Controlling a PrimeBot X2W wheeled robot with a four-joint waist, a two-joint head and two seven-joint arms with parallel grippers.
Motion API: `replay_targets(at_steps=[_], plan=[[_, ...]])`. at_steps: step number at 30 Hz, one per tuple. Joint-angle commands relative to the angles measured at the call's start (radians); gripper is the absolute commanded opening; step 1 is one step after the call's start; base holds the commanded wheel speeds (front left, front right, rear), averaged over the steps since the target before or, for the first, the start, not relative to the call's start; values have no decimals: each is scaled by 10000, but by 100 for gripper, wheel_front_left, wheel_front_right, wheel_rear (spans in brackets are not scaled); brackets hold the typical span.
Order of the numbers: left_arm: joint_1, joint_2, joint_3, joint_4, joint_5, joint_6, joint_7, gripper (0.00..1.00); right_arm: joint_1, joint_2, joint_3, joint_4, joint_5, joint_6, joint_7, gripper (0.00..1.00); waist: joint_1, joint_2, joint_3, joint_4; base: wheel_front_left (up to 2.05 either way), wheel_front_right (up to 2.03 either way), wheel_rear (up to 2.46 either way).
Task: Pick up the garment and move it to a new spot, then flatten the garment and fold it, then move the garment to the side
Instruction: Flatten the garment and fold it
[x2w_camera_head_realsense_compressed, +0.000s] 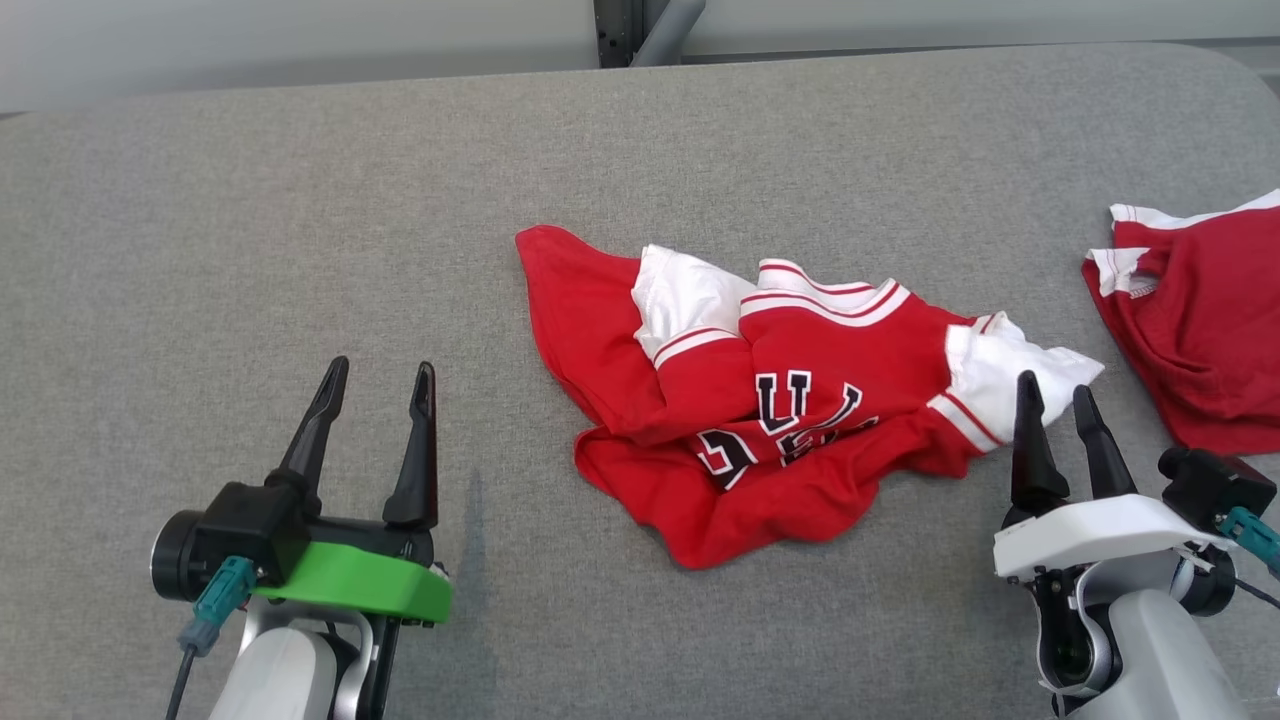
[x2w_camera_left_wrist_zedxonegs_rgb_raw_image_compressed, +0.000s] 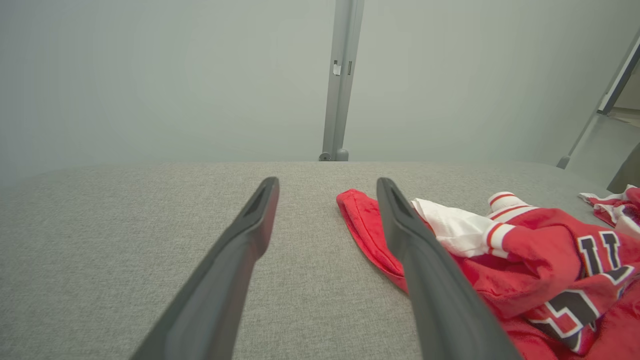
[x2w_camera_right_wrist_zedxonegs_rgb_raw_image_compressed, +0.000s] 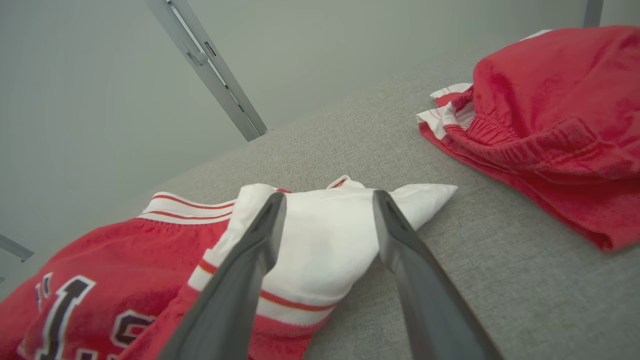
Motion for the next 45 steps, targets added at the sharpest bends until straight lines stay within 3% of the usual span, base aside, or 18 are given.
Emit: replay_targets(at_steps=[1,18,29,36,40,45], plan=[[133,75,39,-29,-21,38,-33,100,203,-28,14,-73,-177,0,-45,100,0,0,-128,-44,0,0,0],[1468,271,483,-397,-139,583,-33,100,1966,-421,516,-3020,-2648,0,398,100,0,0,-1306,-555,0,0,0],[1717,298,243,-535,-148,557,198,100,2553,-194,410,-3807,-2587,0,920,100,0,0,-1361,-655,0,0,0],[1013,336,-279,-324,-20,106,535,100,2362,-123,436,-3985,-2562,0,996,100,0,0,-1068,-628,0,0,0],[297,182,-1015,452,-143,-535,1307,100,2156,-116,580,-4045,-2538,0,1018,100,0,0,-735,-701,0,0,0],[-572,8,-1692,1957,-603,-947,2329,100,1915,-105,795,-3959,-2493,0,1022,100,0,0,-375,-954,0,0,0]])
